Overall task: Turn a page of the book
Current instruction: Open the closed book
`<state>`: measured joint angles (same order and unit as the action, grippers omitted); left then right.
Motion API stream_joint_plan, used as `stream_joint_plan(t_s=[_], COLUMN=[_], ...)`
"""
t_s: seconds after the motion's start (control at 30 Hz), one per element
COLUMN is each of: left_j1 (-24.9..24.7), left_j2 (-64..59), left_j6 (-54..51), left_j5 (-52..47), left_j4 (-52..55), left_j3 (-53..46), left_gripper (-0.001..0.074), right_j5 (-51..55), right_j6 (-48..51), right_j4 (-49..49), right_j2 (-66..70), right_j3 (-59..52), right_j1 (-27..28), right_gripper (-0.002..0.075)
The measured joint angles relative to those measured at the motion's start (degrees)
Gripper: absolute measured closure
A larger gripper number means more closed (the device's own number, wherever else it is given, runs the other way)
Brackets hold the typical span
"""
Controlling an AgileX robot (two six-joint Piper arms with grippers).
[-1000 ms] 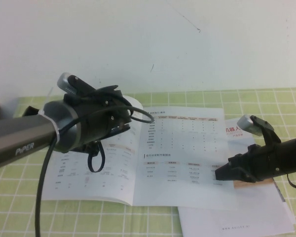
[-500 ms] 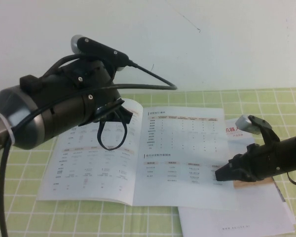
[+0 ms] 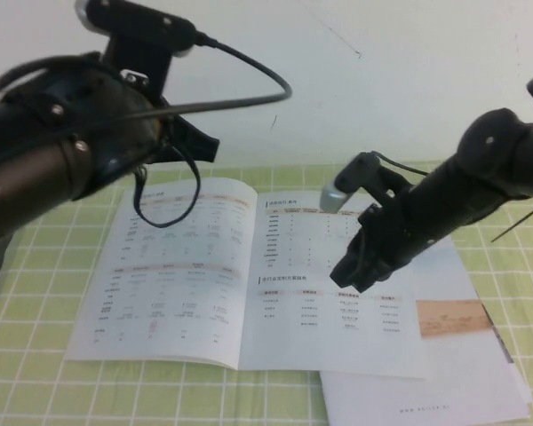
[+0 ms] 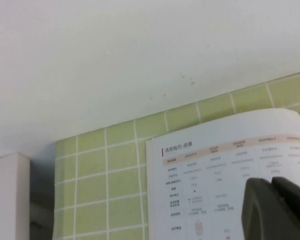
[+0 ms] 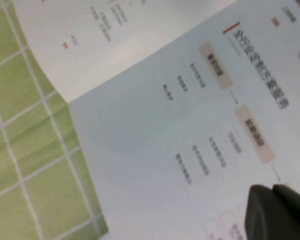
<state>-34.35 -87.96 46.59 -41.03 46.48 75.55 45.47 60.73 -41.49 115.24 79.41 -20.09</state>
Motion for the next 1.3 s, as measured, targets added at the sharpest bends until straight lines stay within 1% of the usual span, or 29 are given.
stream_joint_plan(t_s=[0.1,0.2,0.23,0.37,0.47,0.57,0.63,0.73,0.83,0.93,1.07,1.2,1.3], left_j1=[3.85,9.43,11.42,19.45,24.9,29.46,31.22,31.92,31.92,31.92,31.92,31.92,31.92], left_j2=[3.24,6.18,7.0,9.4,10.63,11.62,11.87,12.0,12.25,12.48,12.48,12.48,12.48], left_j6=[-6.93,-18.49,-24.58,-44.4,-55.29,-65.3,-70.68,-76.66,-79.8,-81.43,-82.27,-82.66,-82.68], left_j5=[0.44,0.44,0.21,-1.14,-1.27,-1.27,-1.27,-1.27,-1.36,-1.36,-1.36,-1.36,-1.36], left_j4=[-8.01,-21.7,-26.89,-46.48,-59.42,-69.73,-74.32,-79.6,-82.92,-84.17,-84.62,-84.62,-84.62], left_j3=[0.0,0.0,0.0,-0.13,-2.04,-5.71,-8.02,-10.71,-12.34,-13.12,-13.57,-13.57,-13.57], left_gripper=[0.0738,0.0738,0.0738,0.0738,0.0738,0.0738,0.0738,0.0738,0.0738,0.0738,0.0738,0.0738,0.0738], right_j5=[-2.48,-3.74,-3.84,-2.85,-1.51,-0.97,-0.89,-0.89,-1.21,-1.69,-2.7,-4.19,-3.9], right_j6=[-6.58,-11.39,-12.52,-14.79,-16.08,-17.0,-17.5,-17.81,-17.98,-18.08,-18.21,-18.21,-18.21], right_j4=[7.43,10.24,10.71,13.17,16.21,18.07,18.48,18.61,19.42,20.64,22.3,22.3,22.3], right_j2=[0.4,1.87,2.5,5.19,7.12,9.04,10.36,12.36,14.4,16.45,17.65,17.65,17.78], right_j3=[4.3,8.27,9.58,14.33,18.0,20.79,21.98,22.8,22.9,23.25,25.07,26.85,27.56], right_j1=[-3.95,-5.67,-5.78,-6.4,-7.96,-9.75,-10.61,-11.32,-11.54,-11.96,-14.16,-16.24,-16.8], right_gripper=[0.0728,0.0728,0.0728,0.0728,0.0728,0.0728,0.0728,0.0728,0.0728,0.0728,0.0728,0.0728,0.0728])
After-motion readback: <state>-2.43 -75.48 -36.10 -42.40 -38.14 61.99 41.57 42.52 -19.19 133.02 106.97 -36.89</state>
